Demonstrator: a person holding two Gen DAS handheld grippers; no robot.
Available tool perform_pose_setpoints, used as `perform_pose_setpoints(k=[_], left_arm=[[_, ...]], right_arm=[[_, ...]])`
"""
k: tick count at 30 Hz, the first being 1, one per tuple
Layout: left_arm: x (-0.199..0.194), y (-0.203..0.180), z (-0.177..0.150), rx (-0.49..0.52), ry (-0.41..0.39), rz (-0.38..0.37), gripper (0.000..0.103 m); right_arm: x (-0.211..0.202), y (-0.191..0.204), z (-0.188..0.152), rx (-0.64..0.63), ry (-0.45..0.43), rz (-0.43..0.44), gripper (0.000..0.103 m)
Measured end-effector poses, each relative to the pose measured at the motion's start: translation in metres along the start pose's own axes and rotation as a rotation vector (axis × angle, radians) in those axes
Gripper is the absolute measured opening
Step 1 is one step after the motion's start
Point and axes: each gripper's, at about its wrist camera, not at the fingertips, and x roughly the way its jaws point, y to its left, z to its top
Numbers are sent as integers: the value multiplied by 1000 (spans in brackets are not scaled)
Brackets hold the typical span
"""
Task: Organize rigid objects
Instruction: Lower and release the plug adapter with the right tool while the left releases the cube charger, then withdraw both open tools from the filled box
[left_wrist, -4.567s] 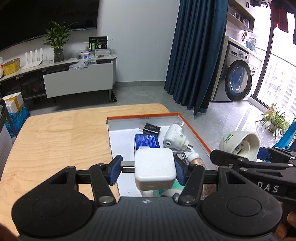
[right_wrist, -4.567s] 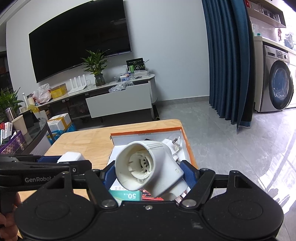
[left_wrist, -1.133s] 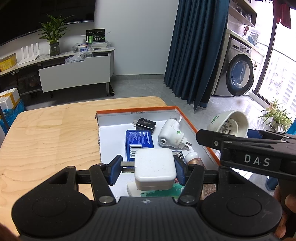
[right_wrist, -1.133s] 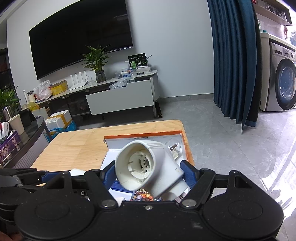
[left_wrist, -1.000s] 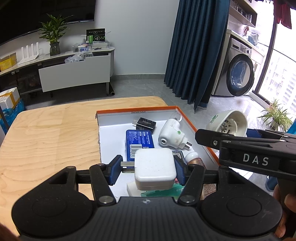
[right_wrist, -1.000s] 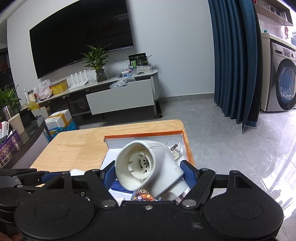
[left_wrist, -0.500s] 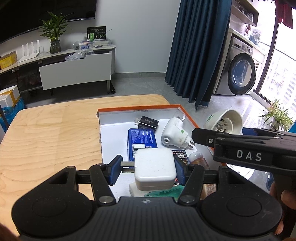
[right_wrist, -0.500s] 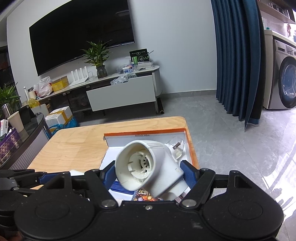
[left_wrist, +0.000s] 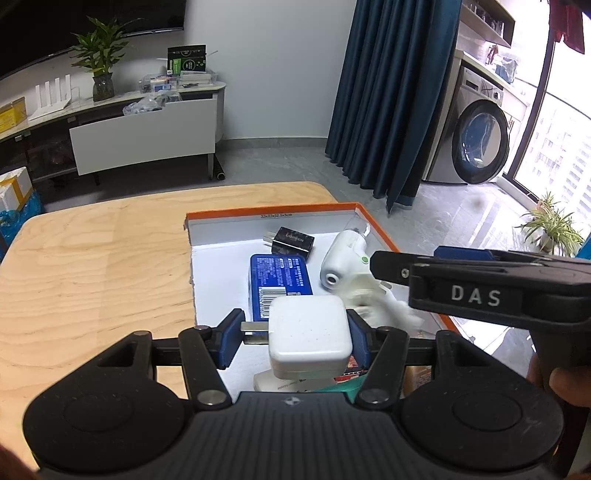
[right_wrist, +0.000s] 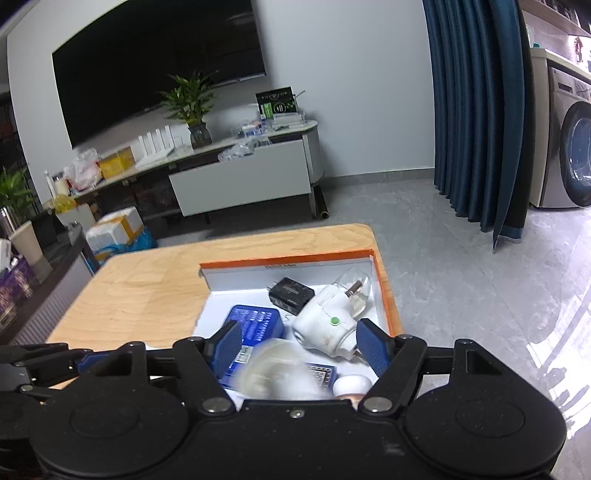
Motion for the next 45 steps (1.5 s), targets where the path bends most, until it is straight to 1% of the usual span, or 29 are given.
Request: perform_pose_setpoints(k=[2,4,8,11,17,20,21,24,26,27,28,29,31,33,35,37,39,41,45], left_arm=[[4,0,0,-3,11,-15,59],[7,0,-1,-1,19,-22,59],[13,-2,-2,-5,33,-44,59],[14,-7,0,-3,28,-70,59],[13,-24,8,38,6,-119,59],[9,-27,10,44,-12,-128,69],[6,-27,11,44,-22,-116,73],[-1,-23,12,36,-38,-99,77],[-9,-20,13,27,-48,-84,84],[-14,-19,12,22,-55,-76,90],[-19,-17,13,18,-61,-62,94],[-25,-16,13,16,-67,-46,95],[-36,-16,10,11,-64,-12,103],[-47,-16,6,6,-59,33,103],[-57,-16,1,-7,-55,78,103],[-64,-16,-5,-32,-31,113,103],[-68,-14,-12,-71,3,137,103],[-73,-14,-20,-101,14,153,103],[-80,-21,-37,-91,24,189,103]], right_arm=[[0,-2,1,6,-4,-6,83],[-3,-7,1,25,-26,1,83],[-13,-14,3,34,-56,-15,83],[-21,-16,4,32,-77,-38,83],[-47,-27,4,62,-133,-89,83],[-56,-30,3,59,-133,-104,84],[-60,-30,2,57,-135,-108,85],[-69,-30,-2,62,-144,-109,86],[-76,-28,-4,65,-149,-109,87],[-79,-27,-6,66,-151,-107,88],[-83,-25,-7,64,-153,-101,88],[-87,-24,-8,61,-152,-94,89],[-94,-20,-12,55,-149,-84,90],[-100,-16,-18,47,-140,-82,91],[-106,-14,-23,39,-131,-85,95],[-112,-14,-29,34,-123,-84,95],[-117,-14,-35,34,-110,-81,96],[-123,-13,-40,30,-101,-78,96],[-130,-9,-53,19,-81,-72,96]])
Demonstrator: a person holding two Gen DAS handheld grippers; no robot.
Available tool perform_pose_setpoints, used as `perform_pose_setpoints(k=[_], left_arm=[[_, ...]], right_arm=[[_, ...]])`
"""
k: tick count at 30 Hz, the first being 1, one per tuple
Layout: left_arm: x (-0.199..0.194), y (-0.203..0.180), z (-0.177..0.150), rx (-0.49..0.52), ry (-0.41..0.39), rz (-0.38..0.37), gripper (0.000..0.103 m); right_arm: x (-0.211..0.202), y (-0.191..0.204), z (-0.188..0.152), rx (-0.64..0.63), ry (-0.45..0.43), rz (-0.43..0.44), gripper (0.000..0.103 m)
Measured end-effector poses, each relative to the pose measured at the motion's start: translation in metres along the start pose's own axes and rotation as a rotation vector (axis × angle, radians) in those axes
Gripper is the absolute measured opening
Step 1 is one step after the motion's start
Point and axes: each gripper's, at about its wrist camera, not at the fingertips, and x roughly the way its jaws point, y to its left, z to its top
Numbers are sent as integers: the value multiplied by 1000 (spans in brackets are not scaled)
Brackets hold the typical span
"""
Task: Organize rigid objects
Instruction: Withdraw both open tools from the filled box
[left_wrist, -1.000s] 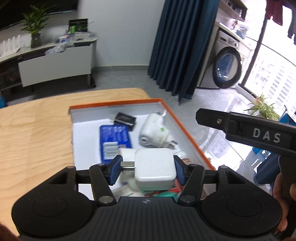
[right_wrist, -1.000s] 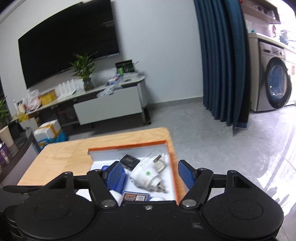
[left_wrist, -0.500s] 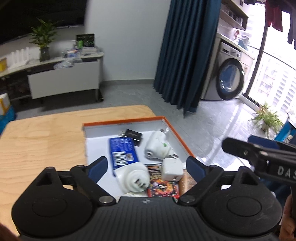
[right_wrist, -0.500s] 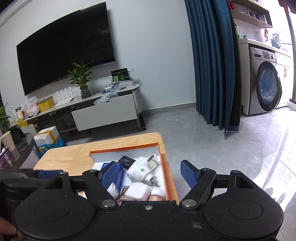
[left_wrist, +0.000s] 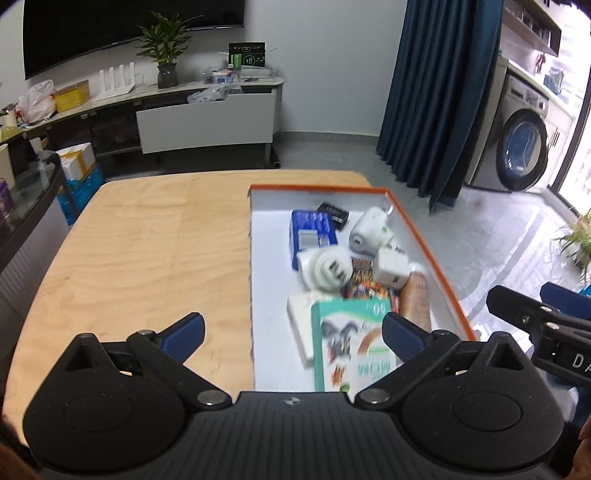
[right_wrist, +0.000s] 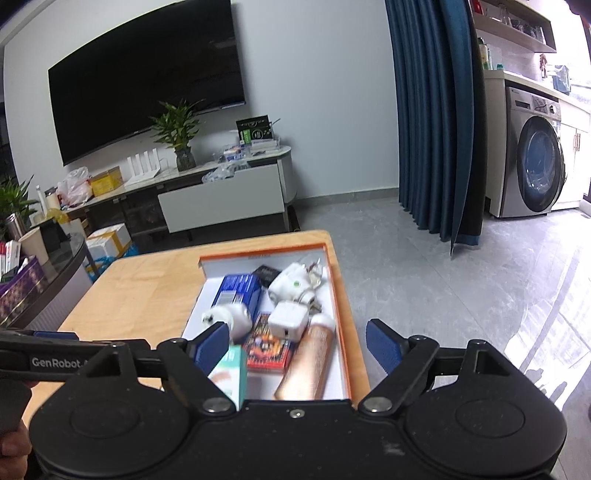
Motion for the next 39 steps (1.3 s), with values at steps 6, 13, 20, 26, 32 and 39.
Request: perform_pose_setpoints(k=[6,13,20,26,32,39], left_arm=[[-6,1,-16,-2,8,16,103],[-2,-2,-30,-2,35,34,103],[0,-4,-36,3,41,38,103],[2,-4,-37,4,50,35,103],[4,-6,-39,14,56,31,103],[6,-6,-38,19,58,33,103]], right_arm=[[-4,1,-18,-14,40,-6,96],[-6,0,-30,-26,60,-6,96],[-3,-1,-36,-29,72,-1,96],[-2,0,-38,-26,77,-3,96],[1,0,-38,-29,84,0,96],[4,0,-38,-28,91,1,96]])
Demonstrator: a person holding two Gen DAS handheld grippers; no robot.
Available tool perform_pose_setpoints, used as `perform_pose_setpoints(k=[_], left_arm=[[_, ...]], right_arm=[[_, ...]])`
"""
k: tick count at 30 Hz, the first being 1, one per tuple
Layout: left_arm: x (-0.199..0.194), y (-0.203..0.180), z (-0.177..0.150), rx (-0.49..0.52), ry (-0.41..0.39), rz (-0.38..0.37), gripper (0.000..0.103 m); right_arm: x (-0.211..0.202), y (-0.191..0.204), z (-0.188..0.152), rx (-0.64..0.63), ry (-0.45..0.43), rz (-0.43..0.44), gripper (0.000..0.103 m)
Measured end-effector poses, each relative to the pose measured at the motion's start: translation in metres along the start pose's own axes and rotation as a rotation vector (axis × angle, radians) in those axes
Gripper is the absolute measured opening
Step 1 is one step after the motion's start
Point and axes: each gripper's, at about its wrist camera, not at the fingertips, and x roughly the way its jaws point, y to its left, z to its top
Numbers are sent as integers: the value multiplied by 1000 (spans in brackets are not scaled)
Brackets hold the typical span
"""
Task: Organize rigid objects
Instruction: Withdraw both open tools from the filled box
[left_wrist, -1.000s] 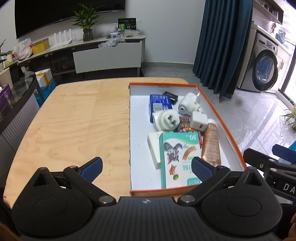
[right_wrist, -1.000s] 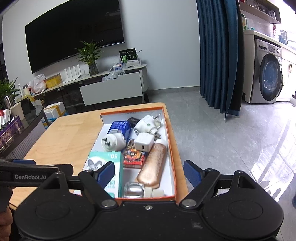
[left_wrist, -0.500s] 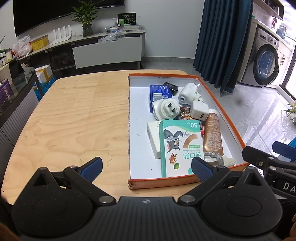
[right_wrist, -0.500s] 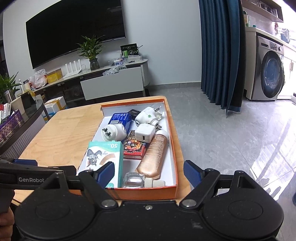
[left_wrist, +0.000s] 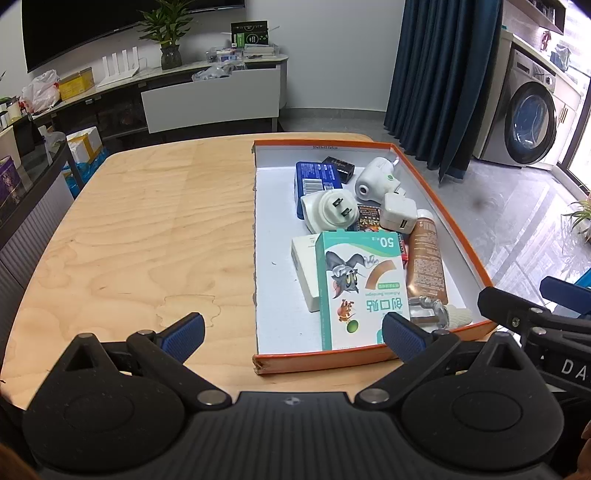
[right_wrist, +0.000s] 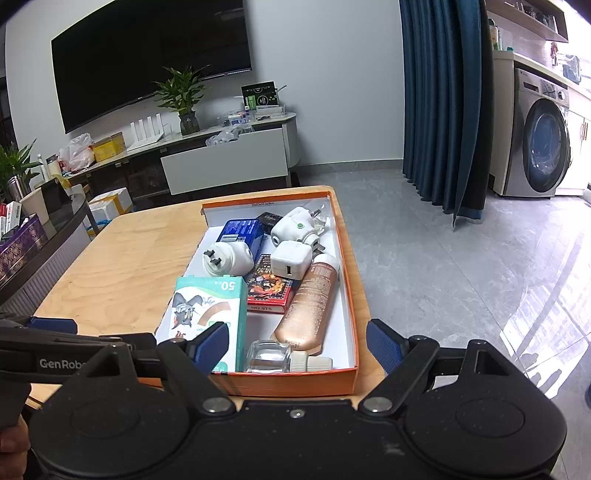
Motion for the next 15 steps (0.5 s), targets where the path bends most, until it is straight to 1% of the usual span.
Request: perform_pose_setpoints(k=[15], left_arm=[[9,0,1,15,13,-12,103]], right_arm=[[10,0,1,-1,18,0,96]])
